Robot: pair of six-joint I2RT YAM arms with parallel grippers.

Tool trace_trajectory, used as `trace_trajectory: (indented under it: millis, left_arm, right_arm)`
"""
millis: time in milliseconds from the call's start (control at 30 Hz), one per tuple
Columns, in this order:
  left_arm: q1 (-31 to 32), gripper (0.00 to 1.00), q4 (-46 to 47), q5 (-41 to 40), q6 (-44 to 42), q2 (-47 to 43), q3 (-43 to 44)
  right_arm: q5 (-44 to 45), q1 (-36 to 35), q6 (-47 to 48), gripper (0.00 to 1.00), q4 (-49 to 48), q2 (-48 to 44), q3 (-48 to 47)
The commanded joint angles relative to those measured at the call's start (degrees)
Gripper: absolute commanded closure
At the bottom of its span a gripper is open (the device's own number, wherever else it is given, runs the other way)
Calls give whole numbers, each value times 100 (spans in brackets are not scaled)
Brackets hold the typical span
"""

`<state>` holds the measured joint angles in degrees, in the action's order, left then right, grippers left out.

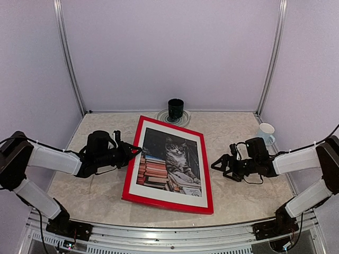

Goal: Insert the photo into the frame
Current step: Place the photo frame at the center of the board.

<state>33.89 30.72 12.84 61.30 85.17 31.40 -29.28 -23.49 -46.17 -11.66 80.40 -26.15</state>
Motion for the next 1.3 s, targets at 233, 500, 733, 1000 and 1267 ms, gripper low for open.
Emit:
trace_trajectory:
  millis: [233, 500, 733, 1000, 1267]
  left_arm:
    - [165, 76, -418, -599, -931, 501, -45]
    - [188, 58, -317, -592, -942, 756, -140]
    - [188, 56, -186, -556, -945, 963, -178]
    - [195, 47, -179, -467, -994, 1290, 13]
    - [308, 35, -426, -666, -1035, 1371, 156]
  right_arm:
    - [156, -421, -49, 1, -399, 547, -444]
    - [199, -511, -91, 1, -407, 677, -484]
    - [212, -565, -153, 1, -495, 723, -397]
    - [228, -588, -199, 1, -535, 728, -316]
    - [413, -587, -98, 1, -302, 635, -381]
